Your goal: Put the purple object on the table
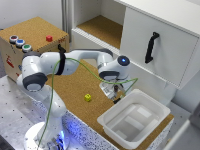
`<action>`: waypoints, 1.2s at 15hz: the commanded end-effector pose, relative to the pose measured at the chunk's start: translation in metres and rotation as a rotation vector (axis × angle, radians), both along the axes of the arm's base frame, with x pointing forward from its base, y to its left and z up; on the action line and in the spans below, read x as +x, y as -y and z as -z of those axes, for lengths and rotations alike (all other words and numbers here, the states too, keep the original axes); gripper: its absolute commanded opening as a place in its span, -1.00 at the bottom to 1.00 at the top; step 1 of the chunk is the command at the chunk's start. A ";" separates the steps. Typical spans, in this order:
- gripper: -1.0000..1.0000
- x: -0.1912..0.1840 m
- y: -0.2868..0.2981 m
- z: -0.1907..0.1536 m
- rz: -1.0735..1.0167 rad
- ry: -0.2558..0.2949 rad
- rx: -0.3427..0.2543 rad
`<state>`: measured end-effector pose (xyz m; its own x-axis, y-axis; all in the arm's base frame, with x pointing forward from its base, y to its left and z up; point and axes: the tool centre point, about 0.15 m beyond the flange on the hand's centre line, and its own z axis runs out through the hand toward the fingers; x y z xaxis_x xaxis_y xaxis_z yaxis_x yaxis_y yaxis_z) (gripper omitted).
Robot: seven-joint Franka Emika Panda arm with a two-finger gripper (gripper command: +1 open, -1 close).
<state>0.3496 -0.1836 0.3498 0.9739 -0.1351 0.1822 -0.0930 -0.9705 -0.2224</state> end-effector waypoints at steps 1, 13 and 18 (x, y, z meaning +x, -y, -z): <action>-1.00 0.014 -0.052 0.062 -0.050 -0.079 -0.229; 1.00 0.041 -0.046 0.143 -0.074 -0.101 -0.290; 1.00 0.039 -0.046 0.132 -0.070 -0.086 -0.275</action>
